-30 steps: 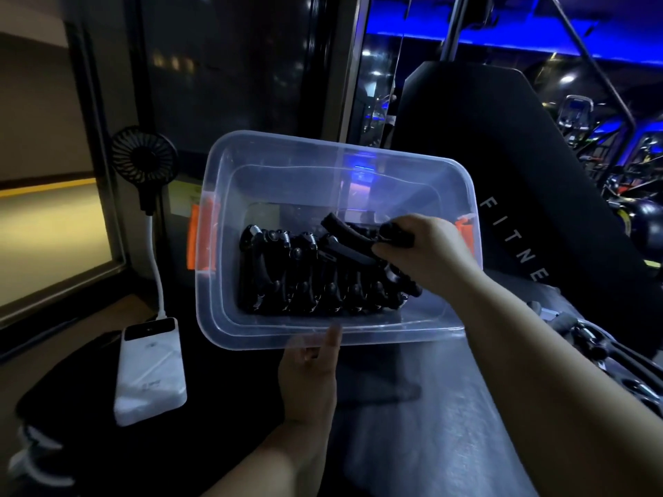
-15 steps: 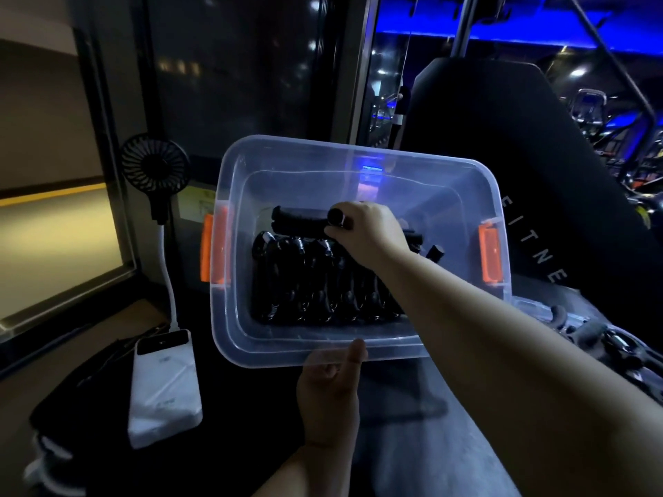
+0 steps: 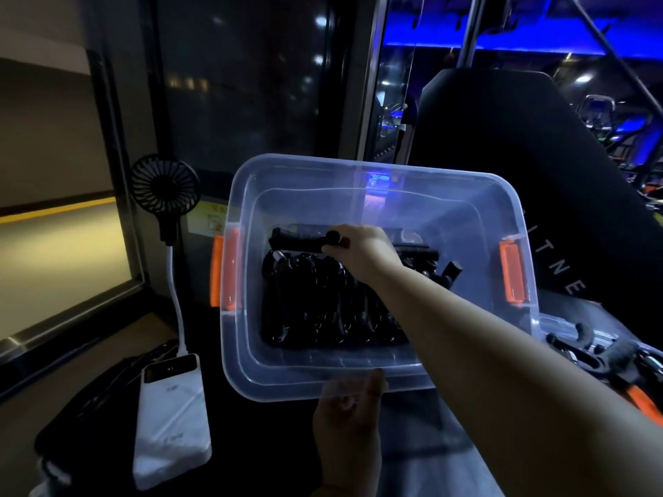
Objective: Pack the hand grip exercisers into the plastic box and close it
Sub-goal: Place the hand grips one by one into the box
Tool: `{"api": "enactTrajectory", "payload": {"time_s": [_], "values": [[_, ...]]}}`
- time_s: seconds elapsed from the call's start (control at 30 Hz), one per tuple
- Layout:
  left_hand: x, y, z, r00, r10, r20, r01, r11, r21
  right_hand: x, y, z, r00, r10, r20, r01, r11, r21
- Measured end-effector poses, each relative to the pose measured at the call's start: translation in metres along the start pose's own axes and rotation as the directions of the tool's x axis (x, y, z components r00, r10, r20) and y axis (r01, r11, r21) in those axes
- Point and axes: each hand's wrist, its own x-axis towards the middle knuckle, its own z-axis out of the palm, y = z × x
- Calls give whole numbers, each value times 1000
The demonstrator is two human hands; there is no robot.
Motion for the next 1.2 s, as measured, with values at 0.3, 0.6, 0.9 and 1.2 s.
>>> {"api": "enactTrajectory", "payload": {"time_s": [0.3, 0.6, 0.9, 1.2], "values": [[1, 2, 1, 1000, -13, 5, 13, 1000, -20, 8, 4, 9, 995, 47, 87, -43, 998, -54], [3, -1, 2, 1000, -3, -3, 3, 1000, -30, 2, 4, 14, 983, 74, 171, -56, 993, -108], [0, -2, 0, 1000, -8, -13, 6, 992, -123, -21, 15, -11, 998, 38, -44, -39, 999, -6], [0, -7, 1, 999, 24, -32, -25, 999, -31, -102, 67, -69, 967, 118, -227, -102, 991, 84]]}}
